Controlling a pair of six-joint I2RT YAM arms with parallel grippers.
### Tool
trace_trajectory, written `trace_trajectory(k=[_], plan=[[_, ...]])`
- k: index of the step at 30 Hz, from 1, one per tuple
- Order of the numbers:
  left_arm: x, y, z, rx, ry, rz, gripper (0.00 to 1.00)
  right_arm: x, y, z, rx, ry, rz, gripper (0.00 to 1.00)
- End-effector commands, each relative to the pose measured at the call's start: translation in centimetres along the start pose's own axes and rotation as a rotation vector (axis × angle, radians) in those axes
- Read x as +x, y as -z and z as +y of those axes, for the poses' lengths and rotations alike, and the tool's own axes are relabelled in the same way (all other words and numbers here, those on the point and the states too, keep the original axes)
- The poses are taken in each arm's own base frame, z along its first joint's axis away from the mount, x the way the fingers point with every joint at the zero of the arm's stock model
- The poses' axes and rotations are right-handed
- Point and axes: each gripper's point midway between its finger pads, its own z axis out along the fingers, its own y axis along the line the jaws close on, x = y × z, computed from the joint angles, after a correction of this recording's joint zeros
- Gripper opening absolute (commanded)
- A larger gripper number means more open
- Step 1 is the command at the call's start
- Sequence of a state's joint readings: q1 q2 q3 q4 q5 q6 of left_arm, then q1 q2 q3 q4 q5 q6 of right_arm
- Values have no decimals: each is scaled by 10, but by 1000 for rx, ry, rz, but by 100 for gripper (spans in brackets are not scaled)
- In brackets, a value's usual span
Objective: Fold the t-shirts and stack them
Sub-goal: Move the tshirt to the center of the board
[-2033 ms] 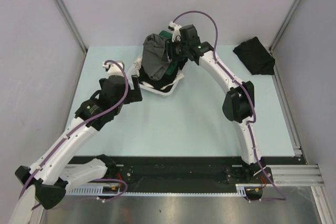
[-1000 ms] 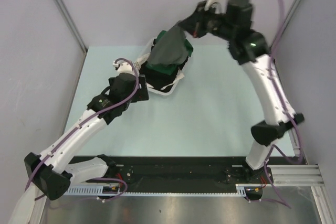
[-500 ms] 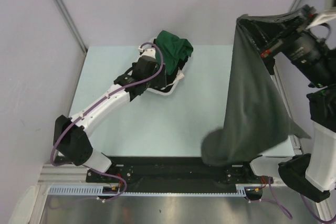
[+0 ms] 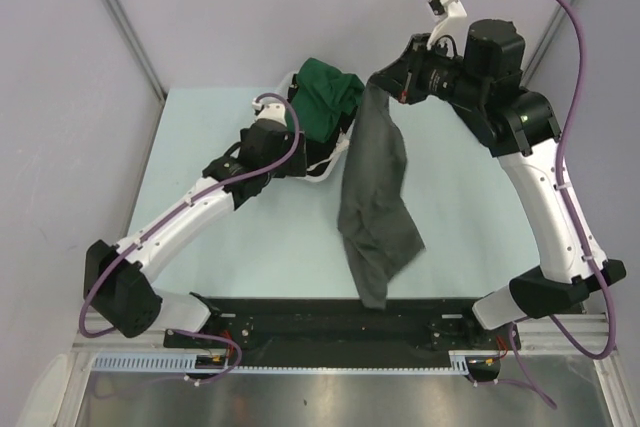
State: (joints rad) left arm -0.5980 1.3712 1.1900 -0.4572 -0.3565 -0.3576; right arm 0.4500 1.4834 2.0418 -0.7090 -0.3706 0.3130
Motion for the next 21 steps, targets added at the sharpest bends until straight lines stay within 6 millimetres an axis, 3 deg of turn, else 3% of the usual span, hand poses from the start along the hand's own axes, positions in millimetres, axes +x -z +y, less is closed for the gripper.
trace_trajectory(k=[1,4,5,9,17,21], plan=[[-10,13,9,-20,18,-58,96,-13,4,-8,55,118,-65,0],[-12,14,8,-15,24,-62,96,6,-8,-43,167,170,-33,0],[-12,14,7,-14,22,-61,96,24,-15,-61,209,193,9,0],[-16,13,4,-5,25,-60,96,44,-16,-109,329,208,70,0],[-17,6,-4,16,25,-44,96,44,22,-190,616,253,62,0],[-16,6,-6,24,26,-36,96,28,33,-195,660,289,22,0]])
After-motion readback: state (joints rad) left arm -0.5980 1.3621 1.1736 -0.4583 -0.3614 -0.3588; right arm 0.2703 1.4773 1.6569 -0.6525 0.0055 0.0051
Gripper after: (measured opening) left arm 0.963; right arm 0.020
